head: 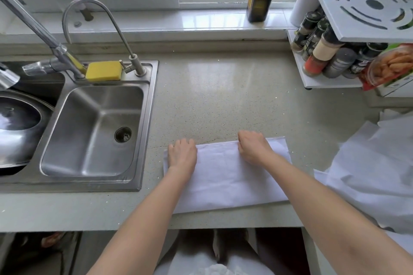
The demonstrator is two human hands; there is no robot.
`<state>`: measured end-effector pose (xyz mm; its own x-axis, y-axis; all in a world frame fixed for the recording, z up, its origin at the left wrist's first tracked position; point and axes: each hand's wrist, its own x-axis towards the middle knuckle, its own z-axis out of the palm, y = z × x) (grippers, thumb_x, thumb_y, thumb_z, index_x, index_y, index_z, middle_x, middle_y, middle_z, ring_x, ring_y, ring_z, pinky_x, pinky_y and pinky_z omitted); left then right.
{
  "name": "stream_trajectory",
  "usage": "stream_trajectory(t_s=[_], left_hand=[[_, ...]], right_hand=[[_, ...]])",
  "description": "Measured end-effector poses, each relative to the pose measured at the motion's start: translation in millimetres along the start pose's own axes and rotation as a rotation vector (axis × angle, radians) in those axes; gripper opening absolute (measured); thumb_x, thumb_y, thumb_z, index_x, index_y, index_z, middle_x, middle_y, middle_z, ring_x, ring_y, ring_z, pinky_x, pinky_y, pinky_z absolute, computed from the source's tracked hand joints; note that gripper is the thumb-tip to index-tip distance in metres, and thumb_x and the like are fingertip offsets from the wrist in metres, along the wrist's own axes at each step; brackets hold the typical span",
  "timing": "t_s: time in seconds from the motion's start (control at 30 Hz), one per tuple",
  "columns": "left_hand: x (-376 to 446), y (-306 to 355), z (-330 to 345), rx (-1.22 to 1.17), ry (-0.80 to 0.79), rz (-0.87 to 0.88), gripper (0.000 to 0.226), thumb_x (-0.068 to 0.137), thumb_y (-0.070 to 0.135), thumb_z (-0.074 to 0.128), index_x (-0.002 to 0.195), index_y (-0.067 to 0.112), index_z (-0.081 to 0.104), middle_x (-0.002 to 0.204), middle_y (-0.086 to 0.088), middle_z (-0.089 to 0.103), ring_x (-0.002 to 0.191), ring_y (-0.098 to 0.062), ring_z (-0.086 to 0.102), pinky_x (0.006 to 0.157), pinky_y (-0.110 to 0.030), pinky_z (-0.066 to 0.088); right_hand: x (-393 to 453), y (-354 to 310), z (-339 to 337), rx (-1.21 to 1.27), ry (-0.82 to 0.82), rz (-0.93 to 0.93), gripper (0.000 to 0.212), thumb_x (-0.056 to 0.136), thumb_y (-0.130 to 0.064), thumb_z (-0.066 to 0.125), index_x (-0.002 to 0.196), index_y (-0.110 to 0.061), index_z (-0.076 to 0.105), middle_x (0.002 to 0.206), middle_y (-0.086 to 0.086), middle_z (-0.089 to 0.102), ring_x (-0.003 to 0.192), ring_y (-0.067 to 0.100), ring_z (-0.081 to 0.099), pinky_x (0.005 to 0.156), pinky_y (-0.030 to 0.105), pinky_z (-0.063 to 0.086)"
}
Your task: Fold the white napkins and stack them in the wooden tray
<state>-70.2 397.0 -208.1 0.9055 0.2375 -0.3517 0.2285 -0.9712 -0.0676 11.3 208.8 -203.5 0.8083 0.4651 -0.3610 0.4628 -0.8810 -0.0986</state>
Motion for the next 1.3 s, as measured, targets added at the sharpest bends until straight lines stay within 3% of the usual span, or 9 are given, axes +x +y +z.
stream_trajectory(t_s=[0.13, 0.43, 0.63, 0.8, 0.9, 1.03, 1.13, 1.23, 1.3], left_hand=[[2.8, 0.0, -0.7, 0.014, -0.002, -0.002, 0.027, 0.101, 0.016, 0.03, 0.119, 0.013, 0.049, 0.125, -0.009, 0.054, 0.118, -0.027, 0.049, 0.094, -0.037, 0.037], [6.3, -0.9, 1.8, 0.005, -0.007, -0.009, 0.025, 0.099, 0.012, 0.034, 0.118, 0.013, 0.05, 0.123, -0.009, 0.056, 0.116, -0.027, 0.051, 0.093, -0.036, 0.037], [8.1, -1.8, 2.1, -0.016, 0.006, -0.014, 0.024, 0.101, 0.015, 0.033, 0.117, 0.013, 0.051, 0.122, -0.009, 0.057, 0.115, -0.027, 0.052, 0.092, -0.036, 0.037], [9.7, -2.7, 2.8, -0.029, 0.013, -0.012, 0.024, 0.101, 0.016, 0.035, 0.117, 0.014, 0.051, 0.122, -0.009, 0.057, 0.115, -0.028, 0.052, 0.092, -0.037, 0.037], [10.8, -3.3, 3.4, -0.041, 0.023, -0.017, 0.026, 0.101, 0.019, 0.032, 0.119, 0.014, 0.051, 0.123, -0.009, 0.057, 0.116, -0.028, 0.051, 0.093, -0.037, 0.036], [9.8, -2.8, 0.5, -0.045, 0.0, -0.022, 0.027, 0.101, 0.02, 0.032, 0.119, 0.013, 0.051, 0.123, -0.01, 0.057, 0.115, -0.028, 0.051, 0.092, -0.037, 0.036], [5.4, 0.1, -5.0, -0.057, 0.081, -0.035, 0.027, 0.099, 0.02, 0.038, 0.124, 0.013, 0.046, 0.13, -0.01, 0.05, 0.119, -0.028, 0.046, 0.094, -0.037, 0.034], [-20.2, 9.8, 8.6, -0.132, 0.244, 0.069, 0.04, 0.097, 0.021, 0.042, 0.136, 0.014, 0.043, 0.147, -0.011, 0.037, 0.135, -0.03, 0.034, 0.107, -0.042, 0.026], [-43.8, 24.8, 31.3, -0.18, 0.308, 0.157, 0.045, 0.095, 0.027, 0.036, 0.135, 0.013, 0.051, 0.144, -0.01, 0.046, 0.133, -0.029, 0.042, 0.109, -0.043, 0.028]], right_hand=[[1.2, 1.8, 0.3, 0.1, -0.006, 0.047, 0.008, 0.091, -0.007, 0.036, 0.088, -0.014, 0.039, 0.103, 0.013, 0.058, 0.084, 0.028, 0.044, 0.071, 0.033, 0.028], [3.4, 2.6, 3.8, 0.174, -0.007, 0.094, 0.008, 0.09, -0.007, 0.036, 0.089, -0.013, 0.041, 0.1, 0.013, 0.059, 0.082, 0.03, 0.047, 0.067, 0.034, 0.032], [2.9, -1.6, 2.2, 0.069, 0.029, 0.082, 0.008, 0.09, -0.008, 0.037, 0.088, -0.016, 0.04, 0.099, 0.011, 0.062, 0.091, 0.031, 0.053, 0.079, 0.037, 0.031], [-1.4, -4.4, 9.3, -0.118, 0.241, 0.134, 0.008, 0.088, -0.016, 0.049, 0.095, -0.015, 0.052, 0.097, 0.007, 0.062, 0.095, 0.027, 0.053, 0.084, 0.035, 0.026], [-15.3, -12.0, 20.8, -0.108, 0.454, 0.088, 0.032, 0.074, -0.02, 0.07, 0.102, -0.011, 0.06, 0.109, 0.011, 0.061, 0.105, 0.028, 0.054, 0.094, 0.037, 0.025], [-54.8, -24.1, 58.9, 0.053, 0.295, -0.114, 0.055, 0.095, -0.039, 0.031, 0.143, -0.014, 0.04, 0.154, 0.008, 0.03, 0.142, 0.026, 0.027, 0.116, 0.041, 0.005], [-60.6, -18.1, 74.1, 0.093, 0.178, -0.099, 0.061, 0.096, -0.049, 0.012, 0.152, -0.026, 0.01, 0.159, -0.004, -0.002, 0.147, 0.015, -0.004, 0.116, 0.034, -0.013], [-57.9, -20.7, 77.6, 0.072, 0.179, -0.087, 0.061, 0.096, -0.049, 0.013, 0.152, -0.025, 0.012, 0.159, -0.003, 0.001, 0.146, 0.014, -0.004, 0.116, 0.034, -0.013], [-57.5, -22.0, 78.0, 0.071, 0.188, -0.08, 0.06, 0.097, -0.047, 0.017, 0.152, -0.023, 0.018, 0.159, 0.001, 0.009, 0.147, 0.018, 0.006, 0.116, 0.034, -0.011]])
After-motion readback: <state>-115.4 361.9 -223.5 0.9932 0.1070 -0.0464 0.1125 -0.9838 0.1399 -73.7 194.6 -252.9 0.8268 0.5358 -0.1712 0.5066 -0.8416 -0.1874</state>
